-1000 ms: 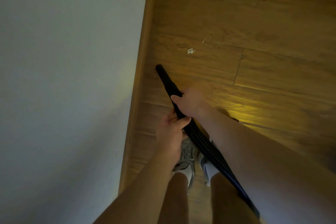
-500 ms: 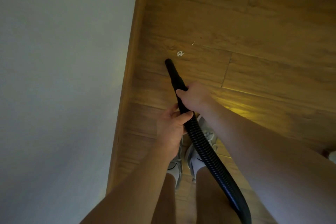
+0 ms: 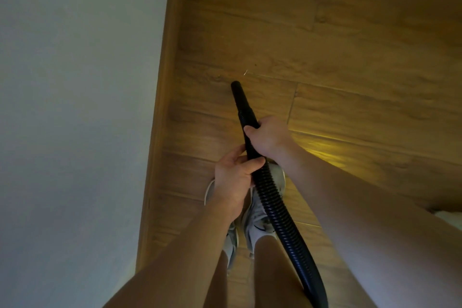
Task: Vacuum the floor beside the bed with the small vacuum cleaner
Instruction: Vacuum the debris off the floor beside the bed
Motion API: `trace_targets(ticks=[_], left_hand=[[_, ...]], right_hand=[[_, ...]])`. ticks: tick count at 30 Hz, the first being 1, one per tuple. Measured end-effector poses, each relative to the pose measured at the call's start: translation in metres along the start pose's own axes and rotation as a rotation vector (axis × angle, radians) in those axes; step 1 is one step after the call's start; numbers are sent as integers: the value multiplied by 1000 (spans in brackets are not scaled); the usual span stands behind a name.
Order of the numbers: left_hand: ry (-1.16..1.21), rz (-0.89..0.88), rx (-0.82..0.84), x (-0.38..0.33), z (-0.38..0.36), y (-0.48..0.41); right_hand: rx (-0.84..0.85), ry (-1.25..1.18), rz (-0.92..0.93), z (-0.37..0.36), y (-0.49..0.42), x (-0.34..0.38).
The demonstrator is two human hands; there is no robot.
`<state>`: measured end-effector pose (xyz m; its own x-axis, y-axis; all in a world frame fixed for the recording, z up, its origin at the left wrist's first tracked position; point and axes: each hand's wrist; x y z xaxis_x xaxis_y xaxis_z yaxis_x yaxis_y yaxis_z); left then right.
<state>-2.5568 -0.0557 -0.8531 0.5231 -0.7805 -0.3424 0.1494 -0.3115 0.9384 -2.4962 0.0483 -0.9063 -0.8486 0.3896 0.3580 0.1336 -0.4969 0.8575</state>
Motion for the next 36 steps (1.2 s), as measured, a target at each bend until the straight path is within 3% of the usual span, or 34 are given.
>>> trace_targets(ticks=[17, 36], left_hand=[[-52, -5, 0, -21, -38, -19], [-87, -57, -10, -88, -4, -52]], right_hand=[[-27, 29, 10, 39, -23, -4], [4, 74, 56, 42, -57, 77]])
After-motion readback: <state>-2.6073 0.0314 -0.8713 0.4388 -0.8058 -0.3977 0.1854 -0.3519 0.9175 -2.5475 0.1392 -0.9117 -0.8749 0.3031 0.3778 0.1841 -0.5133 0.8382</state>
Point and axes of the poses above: each hand's wrist, its own y-axis away from the middle knuckle, its own z-axis out of the back of the hand, x = y × z, and after that the axes turned 5 degrees about -y, right-handed
